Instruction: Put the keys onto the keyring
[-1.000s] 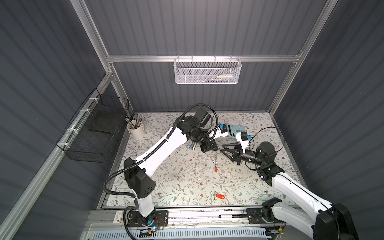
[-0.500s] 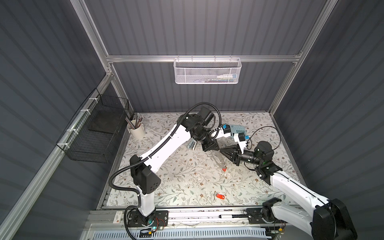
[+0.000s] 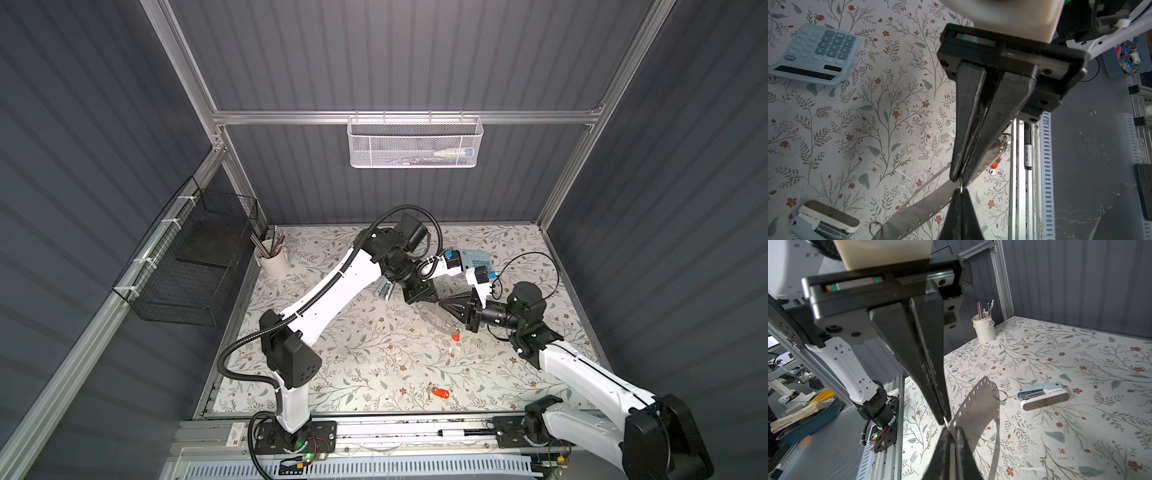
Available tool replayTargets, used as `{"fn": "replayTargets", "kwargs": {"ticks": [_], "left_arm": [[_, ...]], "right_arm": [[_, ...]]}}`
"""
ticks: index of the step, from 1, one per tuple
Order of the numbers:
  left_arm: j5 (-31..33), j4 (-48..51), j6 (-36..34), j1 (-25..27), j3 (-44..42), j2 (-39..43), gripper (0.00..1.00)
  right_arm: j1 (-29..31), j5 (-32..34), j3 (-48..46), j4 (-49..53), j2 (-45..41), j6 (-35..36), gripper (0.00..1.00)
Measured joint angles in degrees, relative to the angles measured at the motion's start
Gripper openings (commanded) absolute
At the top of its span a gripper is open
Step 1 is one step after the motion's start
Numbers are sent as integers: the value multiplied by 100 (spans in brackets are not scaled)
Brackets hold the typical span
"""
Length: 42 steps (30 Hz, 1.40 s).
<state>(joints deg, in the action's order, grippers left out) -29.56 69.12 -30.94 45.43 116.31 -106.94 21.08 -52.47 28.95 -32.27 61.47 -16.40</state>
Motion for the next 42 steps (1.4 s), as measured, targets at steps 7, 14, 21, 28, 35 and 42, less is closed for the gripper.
{"fn": "replayTargets", "kwargs": {"ticks": [7,14,21,28,35,42], "left_arm": [[22,28,2,-4,0,2,0],[-11,-474,264,-22,-219,127,26],[-748,-2778,1609,-728,-2448,1707,49],[-1121,-5810,3248,-1043,-5353,3407,53],[-1163,-7423,4201,-857,-6360,3357,51],[-1268,-8607,4728,-708,-6465,3126,47]], "right_arm": [[13,-46,0,50,0,17,0],[33,13,-4,-37,-2,-127,0],[50,39,-20,-330,-2,-417,0],[50,46,-122,-789,-28,-793,0],[44,31,-208,-1499,168,-1246,0],[44,15,-229,-1786,254,-1475,0]]}}
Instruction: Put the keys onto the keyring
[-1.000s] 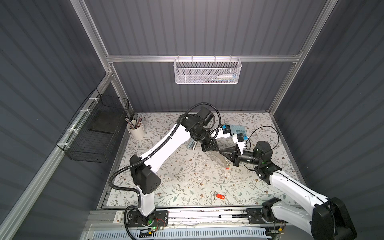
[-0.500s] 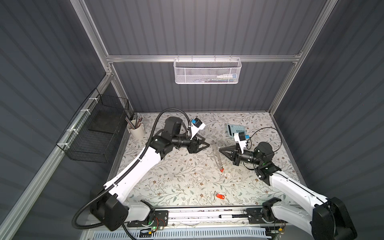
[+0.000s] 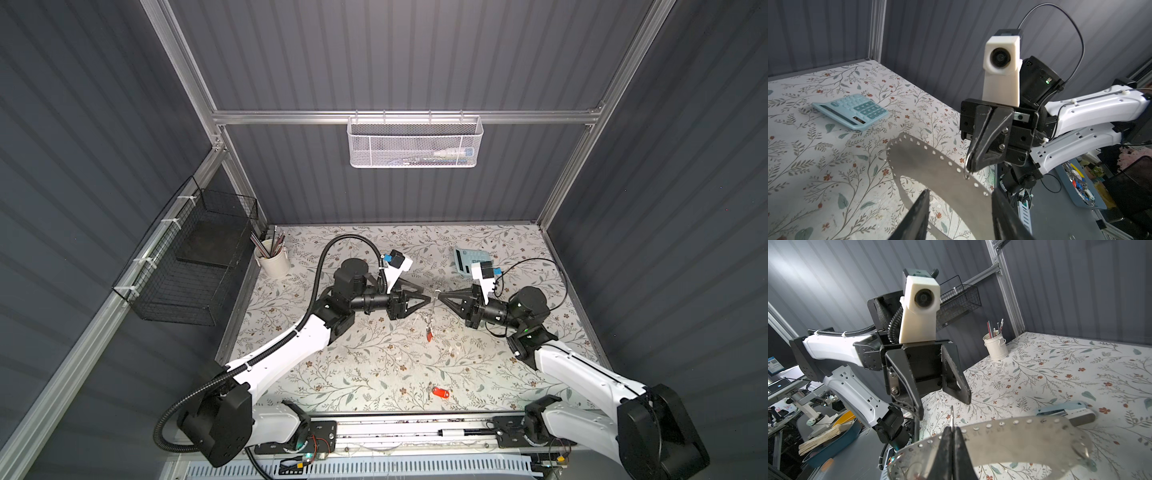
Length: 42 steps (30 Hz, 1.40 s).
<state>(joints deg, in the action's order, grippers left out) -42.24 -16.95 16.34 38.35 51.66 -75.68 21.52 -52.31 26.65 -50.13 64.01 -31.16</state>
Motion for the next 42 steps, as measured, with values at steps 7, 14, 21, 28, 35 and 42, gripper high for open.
{"fn": "replayTargets", "kwargs": {"ticks": [7,14,21,28,35,42], "left_arm": [[-76,-481,267,37,-11,-291,40],[-162,-702,431,68,-9,-361,27],[-284,-872,597,72,-9,-472,11],[-348,-780,651,72,68,-551,0],[-317,592,-240,72,673,-551,0],[-278,2922,-1829,74,2013,-658,0]], "right_arm": [[0,-20,0,-66,0,-59,0],[0,-42,0,-90,0,-96,0],[0,-90,0,-173,188,-142,0],[-13,-105,-9,-175,205,-146,0],[-59,-85,-52,-186,160,-120,27],[-476,-151,-177,-164,-278,-136,36]]}}
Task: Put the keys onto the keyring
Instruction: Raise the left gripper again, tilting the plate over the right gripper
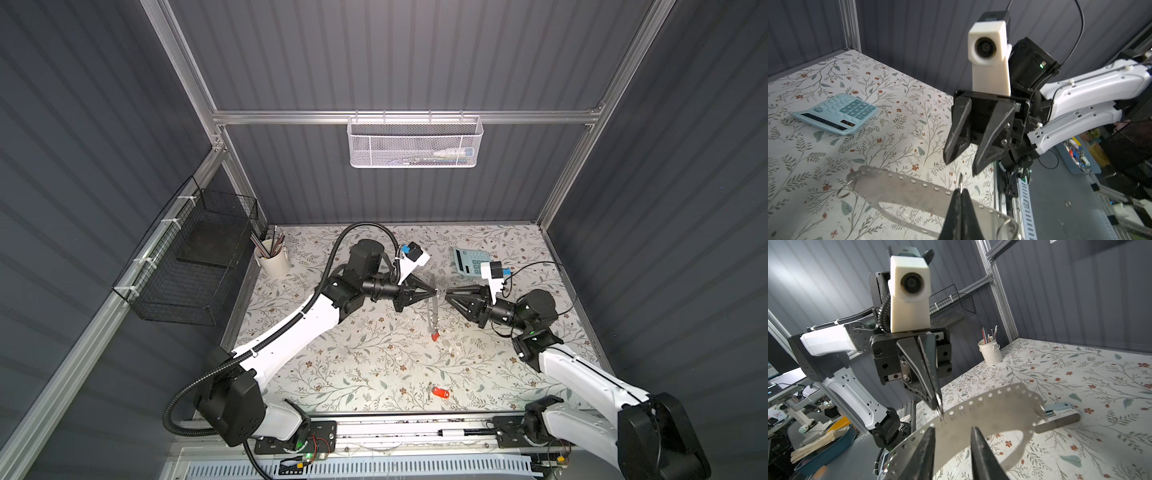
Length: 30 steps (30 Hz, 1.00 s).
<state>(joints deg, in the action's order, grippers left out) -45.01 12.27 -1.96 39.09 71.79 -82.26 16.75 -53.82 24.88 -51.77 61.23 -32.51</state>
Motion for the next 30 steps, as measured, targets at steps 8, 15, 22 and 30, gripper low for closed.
{"fn": "replayTargets", "kwargs": {"ticks": [8,15,22,30], "left_arm": [[616,2479,-1517,269,1759,-780,0],[1279,4094,-2238,525,2946,-1569,0],[1517,4811,-2485,599,3436,-1814,0],[1593,5217,-2673,643,3908,-2035,0]], "right_arm": [[-85,-68,2,201,-81,129,42],[-81,-131,4,210,52,151,41],[42,-188,4,205,236,168,38],[247,-256,15,214,442,282,35]]}}
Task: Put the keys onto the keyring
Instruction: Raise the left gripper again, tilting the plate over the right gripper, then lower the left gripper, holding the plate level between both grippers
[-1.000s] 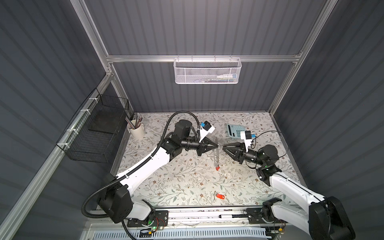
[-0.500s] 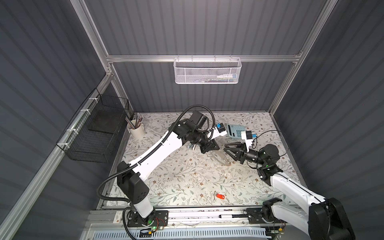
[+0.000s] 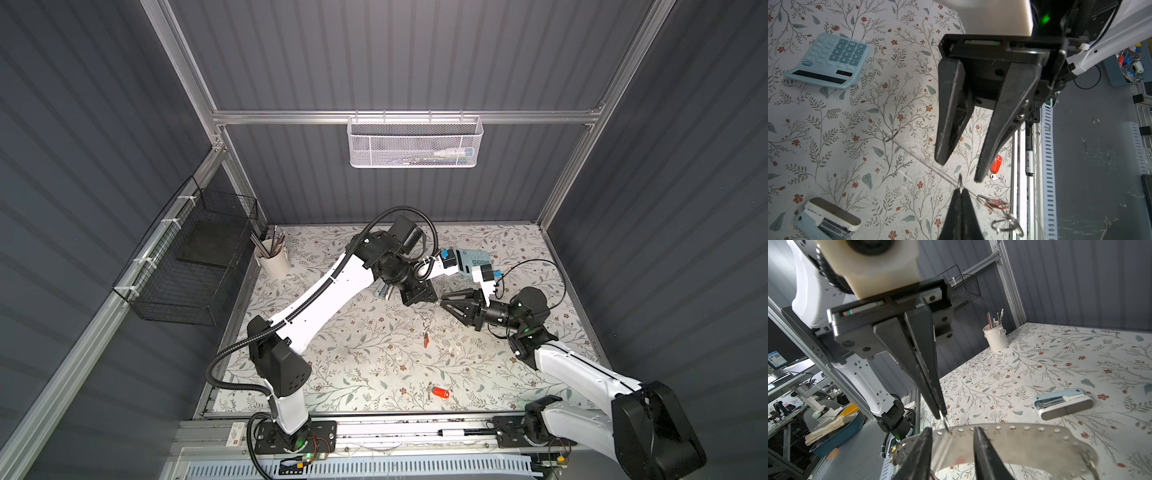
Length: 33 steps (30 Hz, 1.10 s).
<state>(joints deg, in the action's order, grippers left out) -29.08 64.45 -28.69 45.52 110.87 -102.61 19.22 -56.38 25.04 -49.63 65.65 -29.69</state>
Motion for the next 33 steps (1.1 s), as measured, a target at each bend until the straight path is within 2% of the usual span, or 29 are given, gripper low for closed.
{"fn": "replayTargets", "kwargs": {"ticks": [5,11,14,17,21,25,28,31,33], "left_arm": [[15,138,-79,28,131,-127,0],[15,243,-120,57,245,-184,0],[24,251,-122,61,267,-210,0],[66,297,-133,55,319,-240,0],[90,308,-131,52,330,-256,0],[85,216,-42,48,286,-251,11],[-96,-256,229,-28,-2,-105,25],[-422,-1049,686,-236,-730,396,34],[-671,-1847,1180,-566,-1543,1003,40]], "right_arm": [[74,-22,13,15,46,74,30],[127,-48,39,96,63,197,20],[153,-94,81,162,70,289,12],[155,-131,87,212,90,328,0],[160,-138,116,299,107,380,0],[155,-125,125,306,107,376,0],[162,-103,125,387,122,334,0],[179,-90,125,372,127,269,0],[184,-81,125,328,129,210,0]]}}
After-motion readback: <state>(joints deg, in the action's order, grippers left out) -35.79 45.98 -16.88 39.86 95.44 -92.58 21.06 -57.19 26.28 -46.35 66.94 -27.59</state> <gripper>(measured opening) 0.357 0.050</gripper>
